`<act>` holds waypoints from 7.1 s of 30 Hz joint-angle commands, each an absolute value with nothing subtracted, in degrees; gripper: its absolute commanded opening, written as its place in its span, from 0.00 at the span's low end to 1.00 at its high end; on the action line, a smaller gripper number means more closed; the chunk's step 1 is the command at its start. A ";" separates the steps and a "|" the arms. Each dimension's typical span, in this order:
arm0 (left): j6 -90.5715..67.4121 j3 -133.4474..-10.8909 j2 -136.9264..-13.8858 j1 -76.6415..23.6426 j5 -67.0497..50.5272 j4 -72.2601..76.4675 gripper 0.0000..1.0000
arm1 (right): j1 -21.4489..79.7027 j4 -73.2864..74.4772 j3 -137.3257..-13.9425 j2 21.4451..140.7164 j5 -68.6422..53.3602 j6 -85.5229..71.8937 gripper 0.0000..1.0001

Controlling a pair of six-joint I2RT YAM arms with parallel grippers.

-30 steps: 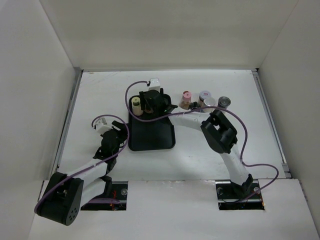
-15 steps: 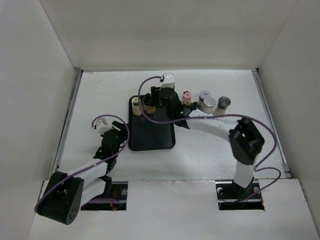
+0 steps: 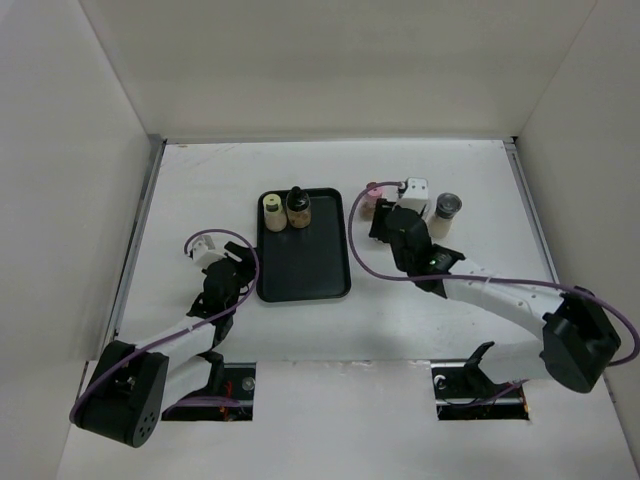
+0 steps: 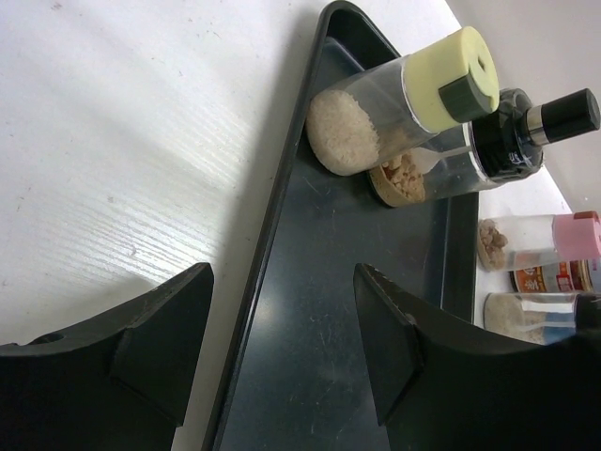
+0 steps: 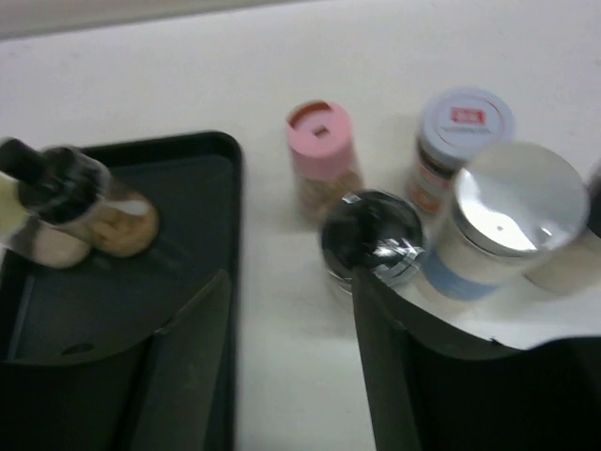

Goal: Organize the condiment bottles

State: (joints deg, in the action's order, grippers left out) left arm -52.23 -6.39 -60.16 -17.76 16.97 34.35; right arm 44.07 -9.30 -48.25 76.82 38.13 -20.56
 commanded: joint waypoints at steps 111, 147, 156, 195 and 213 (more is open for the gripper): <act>-51.86 -7.47 -59.06 -17.53 16.61 38.76 0.60 | 41.62 -10.20 -49.23 75.24 35.42 -15.38 0.86; -53.79 -4.22 -50.62 -14.46 18.98 36.39 0.62 | 43.36 -15.03 -56.85 84.36 29.45 -17.75 0.54; -56.51 -3.60 -51.77 -11.20 16.88 35.86 0.62 | 54.35 -16.00 -76.35 104.48 27.25 -16.96 0.54; -56.78 -3.52 -52.21 -11.47 16.00 36.04 0.64 | 40.41 -17.32 -51.88 75.79 30.31 -20.48 0.41; -56.25 -4.31 -53.70 -12.17 16.00 36.39 0.64 | 14.81 -3.43 -52.29 80.24 31.91 -18.98 1.00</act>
State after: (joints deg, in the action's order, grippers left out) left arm -56.49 -3.33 -53.49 -12.08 16.36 34.04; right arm 15.31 -3.95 -48.53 78.96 34.33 -19.05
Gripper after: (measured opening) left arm 0.641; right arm 0.998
